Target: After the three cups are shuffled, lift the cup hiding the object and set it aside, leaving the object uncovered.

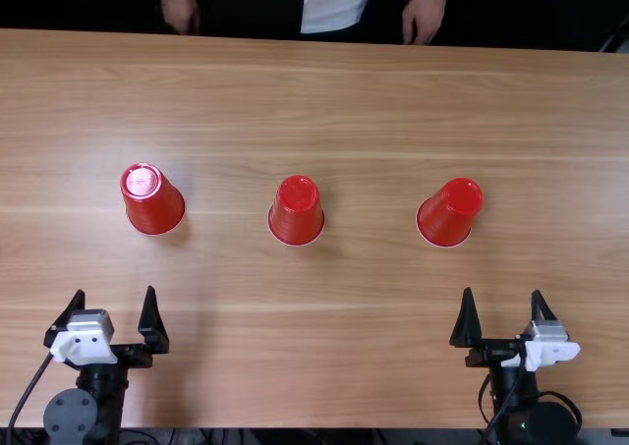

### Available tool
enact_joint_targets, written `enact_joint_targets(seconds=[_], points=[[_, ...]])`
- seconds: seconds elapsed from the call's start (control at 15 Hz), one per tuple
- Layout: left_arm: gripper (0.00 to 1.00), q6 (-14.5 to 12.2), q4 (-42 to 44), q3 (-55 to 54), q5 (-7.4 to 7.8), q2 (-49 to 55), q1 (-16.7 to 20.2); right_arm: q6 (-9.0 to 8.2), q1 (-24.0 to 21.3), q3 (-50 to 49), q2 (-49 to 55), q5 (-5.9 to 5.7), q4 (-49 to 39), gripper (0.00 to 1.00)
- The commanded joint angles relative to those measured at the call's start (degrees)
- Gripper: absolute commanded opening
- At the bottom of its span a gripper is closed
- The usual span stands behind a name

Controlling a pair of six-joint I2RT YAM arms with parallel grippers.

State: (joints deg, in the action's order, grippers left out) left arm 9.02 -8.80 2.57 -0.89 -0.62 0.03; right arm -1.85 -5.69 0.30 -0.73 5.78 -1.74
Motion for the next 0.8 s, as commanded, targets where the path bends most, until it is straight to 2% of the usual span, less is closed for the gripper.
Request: enact_joint_targets(seconds=[0.0, 0.13, 0.2, 0.33, 0.4, 0.47, 0.53, 0.6, 0.67, 0.73], points=[[1.0, -1.32, -4.39, -2.13, 2.57, 0.62, -0.21, 1.74, -0.63, 0.06, 0.73, -0.09, -0.31, 1.0], [1.0, -6.91, -1.85, -1.78, 9.01, 0.62, -0.21, 1.95, -0.63, 5.42, 0.73, -0.09, 0.11, 1.0], [1.0, -9.02, -1.75, -0.63, 9.32, 0.62, 0.32, 1.95, -0.55, 6.91, 0.73, -0.09, 0.11, 1.0], [1.0, -9.65, -1.75, 6.4, 9.01, -0.78, 1.02, 2.06, -0.46, 11.57, -4.01, 0.23, 0.22, 1.0], [1.0, -9.65, -2.28, 10.79, 9.01, -5.09, 1.11, 2.37, -0.37, 14.47, -7.18, 0.34, 0.85, 1.0], [1.0, -9.65, -2.49, 15.27, 8.8, -8.87, 1.2, 3.64, -0.11, 17.9, -10.96, 0.34, 2.43, 1.0], [1.0, -9.65, -3.33, 20.11, 8.06, -11.86, 1.81, 5.85, -0.11, 22.56, -15.18, 0.34, 5.17, 1.0], [1.0, -9.65, -5.76, 24.41, 6.48, -14.76, 3.31, 7.86, -0.19, 27.92, -19.66, 0.34, 9.18, 1.0], [1.0, -9.54, -8.29, 29.34, 6.16, -19.33, 4.63, 8.28, -0.46, 33.37, -23.88, 0.23, 13.19, 1.0], [1.0, -9.54, -10.71, 35.14, 6.9, -24.07, 5.15, 8.28, -0.46, 38.38, -27.13, 0.34, 16.25, 1.0]])
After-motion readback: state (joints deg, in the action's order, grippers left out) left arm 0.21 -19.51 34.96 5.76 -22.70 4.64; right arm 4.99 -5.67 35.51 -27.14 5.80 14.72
